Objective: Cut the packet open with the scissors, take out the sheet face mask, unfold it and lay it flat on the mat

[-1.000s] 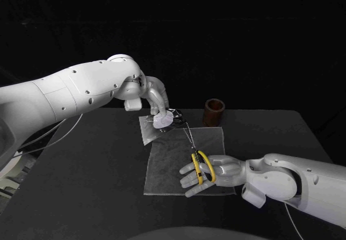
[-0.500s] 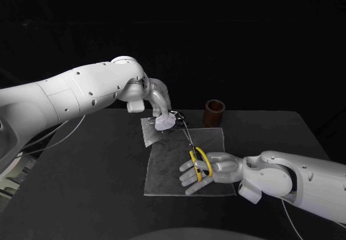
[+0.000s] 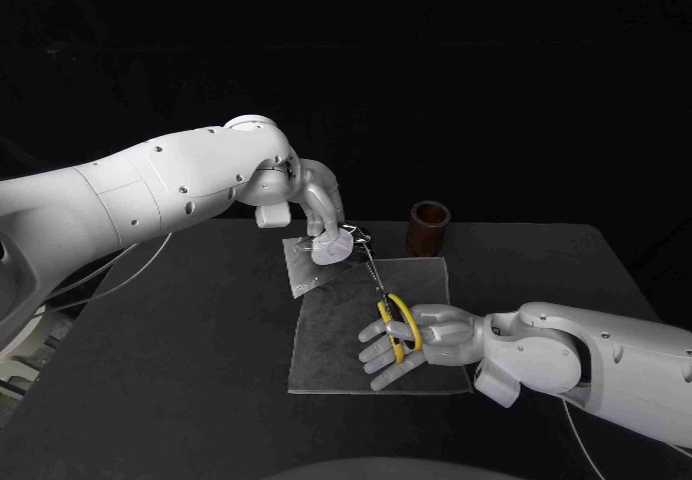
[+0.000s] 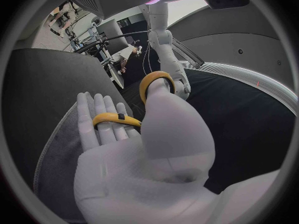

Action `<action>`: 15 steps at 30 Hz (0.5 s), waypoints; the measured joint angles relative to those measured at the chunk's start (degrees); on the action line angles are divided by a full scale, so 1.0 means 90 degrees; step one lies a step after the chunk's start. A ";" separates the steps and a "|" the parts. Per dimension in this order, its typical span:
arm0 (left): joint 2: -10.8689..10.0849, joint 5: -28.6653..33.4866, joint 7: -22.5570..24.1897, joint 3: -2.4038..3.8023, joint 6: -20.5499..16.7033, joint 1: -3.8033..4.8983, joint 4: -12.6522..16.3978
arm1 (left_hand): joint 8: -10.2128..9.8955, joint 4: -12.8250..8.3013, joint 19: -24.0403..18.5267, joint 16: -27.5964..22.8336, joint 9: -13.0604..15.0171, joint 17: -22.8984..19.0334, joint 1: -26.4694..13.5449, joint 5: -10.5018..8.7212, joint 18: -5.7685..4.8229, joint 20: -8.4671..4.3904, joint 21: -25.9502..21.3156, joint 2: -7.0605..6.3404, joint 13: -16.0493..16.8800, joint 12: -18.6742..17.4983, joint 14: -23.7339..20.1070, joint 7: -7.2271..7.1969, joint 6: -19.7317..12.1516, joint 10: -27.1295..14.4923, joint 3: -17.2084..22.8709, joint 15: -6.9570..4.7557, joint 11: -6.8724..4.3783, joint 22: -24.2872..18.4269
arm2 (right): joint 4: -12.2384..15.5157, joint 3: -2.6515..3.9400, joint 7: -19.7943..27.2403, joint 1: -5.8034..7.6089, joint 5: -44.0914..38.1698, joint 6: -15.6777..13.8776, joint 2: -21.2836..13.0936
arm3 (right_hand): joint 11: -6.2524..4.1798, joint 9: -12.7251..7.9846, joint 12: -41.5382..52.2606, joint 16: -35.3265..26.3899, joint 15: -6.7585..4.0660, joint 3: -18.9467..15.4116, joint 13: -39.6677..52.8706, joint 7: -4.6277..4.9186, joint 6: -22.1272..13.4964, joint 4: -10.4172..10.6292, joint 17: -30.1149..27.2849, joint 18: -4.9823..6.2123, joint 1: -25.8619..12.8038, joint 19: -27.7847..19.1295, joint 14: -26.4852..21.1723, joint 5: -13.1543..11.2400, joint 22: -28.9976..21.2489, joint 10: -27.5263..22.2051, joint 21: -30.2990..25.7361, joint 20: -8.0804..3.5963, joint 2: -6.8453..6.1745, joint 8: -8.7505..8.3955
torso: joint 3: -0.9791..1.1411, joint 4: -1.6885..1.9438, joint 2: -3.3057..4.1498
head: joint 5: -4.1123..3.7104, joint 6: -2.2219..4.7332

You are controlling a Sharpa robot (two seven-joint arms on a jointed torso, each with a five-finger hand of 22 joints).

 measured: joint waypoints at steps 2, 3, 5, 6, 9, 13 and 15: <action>-0.0001 0.0000 -0.0001 0.0000 0.0000 0.0000 0.0003 | 0.0000 0.0000 0.0000 0.0000 0.0000 0.0000 0.0000 -0.0001 -0.0001 0.0000 0.0000 0.0000 0.0001 -0.0001 0.0000 0.0000 0.0000 0.0000 0.0000 0.0000 0.0000 0.0000 | -0.0009 0.0000 0.0004 0.0000 -0.0007 -0.0014 -0.0002 | 0.0000 0.0000 0.0000 0.0000 0.0001 0.0014 0.0000 -0.0011 -0.0011 -0.0014 0.0000 0.0001 0.0000 0.0000 0.0001 0.0000 0.0000 0.0000 0.0000 0.0000 0.0000 0.0022 | 0.0001 -0.0001 0.0000 | 0.0000 0.0005; -0.0003 0.0000 -0.0002 0.0000 0.0000 0.0000 0.0004 | 0.0000 0.0000 0.0000 0.0000 0.0000 0.0000 0.0000 -0.0001 -0.0001 0.0000 0.0000 0.0000 0.0001 -0.0001 0.0000 -0.0001 -0.0001 0.0000 0.0000 0.0000 0.0000 0.0000 | -0.0013 0.0000 0.0005 0.0000 -0.0009 -0.0019 -0.0003 | 0.0000 -0.0001 0.0000 0.0001 0.0009 0.0014 0.0000 -0.0020 -0.0019 -0.0014 0.0000 0.0001 0.0000 0.0000 0.0009 0.0000 0.0000 0.0000 0.0000 0.0000 0.0000 0.0022 | 0.0001 -0.0001 0.0000 | 0.0001 0.0005; -0.0007 0.0000 -0.0003 0.0000 0.0002 0.0000 0.0006 | -0.0001 0.0001 0.0000 0.0000 0.0000 -0.0001 0.0001 -0.0006 -0.0002 0.0000 0.0000 0.0001 0.0002 -0.0001 0.0000 -0.0001 -0.0001 0.0000 0.0000 0.0000 0.0000 -0.0001 | -0.0021 0.0000 0.0009 0.0000 -0.0011 -0.0030 -0.0007 | 0.0000 -0.0001 0.0000 0.0000 0.0011 0.0014 0.0000 -0.0020 -0.0019 -0.0014 0.0000 0.0002 0.0000 0.0000 0.0011 0.0000 0.0000 0.0000 0.0000 0.0001 0.0000 0.0023 | 0.0002 -0.0001 0.0000 | 0.0004 0.0007; -0.0008 0.0000 -0.0004 0.0000 0.0003 0.0000 0.0008 | -0.0001 0.0001 0.0000 0.0000 0.0000 -0.0001 0.0002 -0.0006 -0.0003 0.0000 0.0000 0.0001 0.0002 -0.0001 0.0000 -0.0001 -0.0001 0.0000 0.0000 0.0001 0.0000 -0.0001 | -0.0022 0.0000 0.0011 0.0001 -0.0011 -0.0033 -0.0009 | 0.0000 -0.0002 0.0000 0.0001 0.0013 0.0014 0.0000 -0.0020 -0.0019 -0.0014 -0.0001 0.0002 0.0000 0.0004 0.0014 0.0000 0.0000 0.0000 0.0000 -0.0003 0.0000 0.0022 | 0.0003 -0.0001 0.0000 | 0.0004 0.0007; -0.0014 0.0000 -0.0006 0.0000 0.0008 0.0000 0.0018 | -0.0001 0.0001 0.0000 0.0000 0.0000 -0.0001 0.0006 -0.0007 -0.0003 0.0000 0.0000 0.0005 0.0003 -0.0005 0.0000 -0.0002 -0.0002 0.0000 0.0000 0.0001 0.0000 -0.0002 | -0.0021 0.0000 0.0017 0.0001 -0.0010 -0.0039 -0.0012 | 0.0000 -0.0003 0.0000 0.0001 0.0021 0.0014 -0.0001 -0.0022 -0.0019 -0.0014 -0.0001 0.0003 0.0000 0.0013 0.0023 0.0000 0.0000 0.0000 0.0000 -0.0011 0.0000 0.0023 | 0.0003 -0.0002 0.0000 | 0.0004 0.0007; -0.0020 -0.0023 -0.0006 0.0000 0.0023 0.0000 0.0047 | -0.0001 0.0002 0.0000 0.0000 0.0008 -0.0002 0.0006 -0.0009 -0.0005 0.0000 0.0000 0.0005 0.0004 -0.0005 0.0000 -0.0010 -0.0011 0.0000 -0.0001 0.0002 0.0000 -0.0002 | -0.0010 0.0000 0.0030 0.0001 -0.0002 -0.0049 -0.0023 | 0.0001 -0.0003 0.0000 0.0000 0.0021 0.0014 -0.0001 -0.0042 -0.0029 -0.0014 0.0002 0.0003 0.0000 0.0014 0.0023 0.0000 -0.0001 0.0000 0.0000 -0.0010 0.0000 0.0023 | 0.0003 -0.0002 0.0000 | -0.0011 0.0013; -0.0021 -0.0044 -0.0006 0.0000 0.0038 0.0000 0.0064 | -0.0001 0.0002 0.0000 0.0000 0.0011 -0.0002 0.0007 -0.0009 -0.0006 0.0000 0.0000 0.0005 0.0005 0.0011 0.0001 -0.0010 -0.0011 0.0000 -0.0001 0.0002 0.0000 -0.0002 | -0.0006 0.0000 0.0037 0.0001 0.0000 -0.0056 -0.0032 | 0.0001 -0.0003 0.0000 0.0000 0.0022 0.0014 -0.0001 -0.0050 -0.0034 -0.0014 0.0004 0.0003 0.0000 0.0015 0.0023 0.0000 -0.0001 0.0000 0.0000 -0.0009 0.0000 0.0023 | 0.0007 -0.0002 0.0001 | -0.0018 0.0016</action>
